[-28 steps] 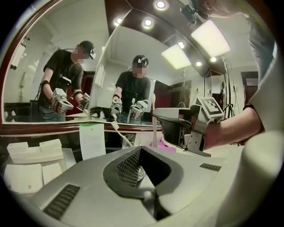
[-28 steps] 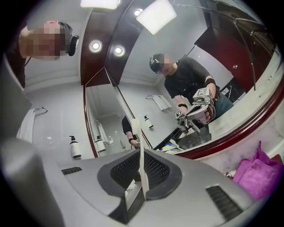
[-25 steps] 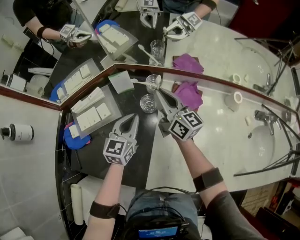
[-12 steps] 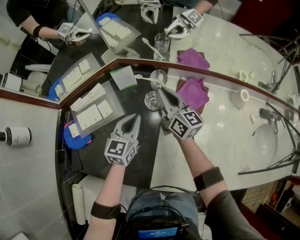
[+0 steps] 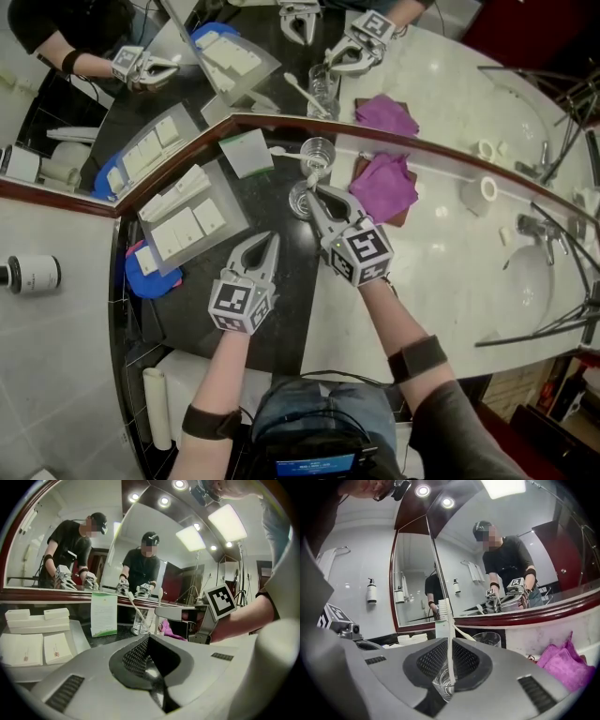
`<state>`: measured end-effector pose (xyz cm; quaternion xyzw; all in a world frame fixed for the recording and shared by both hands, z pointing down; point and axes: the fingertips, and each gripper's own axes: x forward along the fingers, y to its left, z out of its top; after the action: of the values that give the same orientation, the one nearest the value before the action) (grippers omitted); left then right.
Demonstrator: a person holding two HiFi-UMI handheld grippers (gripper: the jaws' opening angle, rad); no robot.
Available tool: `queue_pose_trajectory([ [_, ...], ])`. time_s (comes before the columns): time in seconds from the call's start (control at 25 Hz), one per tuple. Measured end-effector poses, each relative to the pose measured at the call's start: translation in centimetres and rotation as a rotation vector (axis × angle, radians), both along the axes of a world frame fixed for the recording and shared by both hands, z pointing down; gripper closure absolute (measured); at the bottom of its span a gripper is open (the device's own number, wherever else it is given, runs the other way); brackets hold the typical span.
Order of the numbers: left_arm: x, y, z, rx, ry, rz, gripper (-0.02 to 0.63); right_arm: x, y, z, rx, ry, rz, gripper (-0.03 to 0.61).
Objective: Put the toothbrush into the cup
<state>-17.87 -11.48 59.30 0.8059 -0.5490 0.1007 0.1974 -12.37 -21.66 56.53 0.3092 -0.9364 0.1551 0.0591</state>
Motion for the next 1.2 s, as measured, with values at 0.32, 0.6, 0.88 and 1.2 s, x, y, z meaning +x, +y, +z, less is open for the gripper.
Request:
queue_pose_trajectory([
  [0.32, -0.1, 0.2, 0.1, -0.003, 0.003, -0.002, 0.613, -2.2, 1.4, -0.1, 0.122, 0.144, -0.112, 0.526],
  [0.6, -0.7, 0.1, 0.2, -0.007, 0.007, -0.015, 0.613, -2.6, 1.8, 0.7, 0.128, 0.192, -0.136, 0.465],
  [0.88, -0.9, 0.2, 0.3, -0.012, 0.019, -0.031, 0.613, -2.2, 1.6, 0.7, 0.122, 0.199, -0.126, 0.465],
  [1.2, -0.4, 0.7, -2.2, -0.003, 0.009, -0.045, 0.613, -0.1, 2.7, -1.9, 0.106, 0.21, -0.119, 0.465],
])
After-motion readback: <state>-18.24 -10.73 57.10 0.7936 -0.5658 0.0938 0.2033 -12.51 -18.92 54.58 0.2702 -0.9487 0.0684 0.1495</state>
